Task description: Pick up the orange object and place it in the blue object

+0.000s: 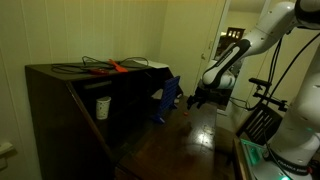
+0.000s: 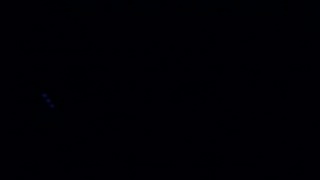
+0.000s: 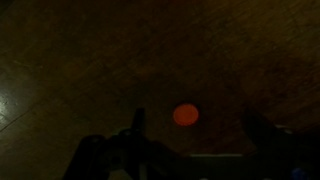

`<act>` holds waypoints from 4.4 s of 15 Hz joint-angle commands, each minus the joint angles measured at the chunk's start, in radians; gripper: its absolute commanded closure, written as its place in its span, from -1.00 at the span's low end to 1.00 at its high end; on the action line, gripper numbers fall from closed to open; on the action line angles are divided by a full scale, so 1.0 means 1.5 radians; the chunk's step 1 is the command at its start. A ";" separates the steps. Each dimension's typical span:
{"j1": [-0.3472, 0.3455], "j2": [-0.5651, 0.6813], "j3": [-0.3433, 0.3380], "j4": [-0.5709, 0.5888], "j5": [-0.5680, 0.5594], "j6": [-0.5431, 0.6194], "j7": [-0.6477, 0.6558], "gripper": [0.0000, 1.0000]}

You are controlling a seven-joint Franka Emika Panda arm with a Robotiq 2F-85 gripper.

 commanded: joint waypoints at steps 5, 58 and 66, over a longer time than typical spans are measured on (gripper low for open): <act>0.007 0.024 -0.006 0.008 0.011 0.041 -0.033 -1.00; -0.207 0.192 0.232 0.131 0.369 0.095 -0.570 -0.67; -0.195 0.190 0.216 0.120 0.355 0.087 -0.560 -0.88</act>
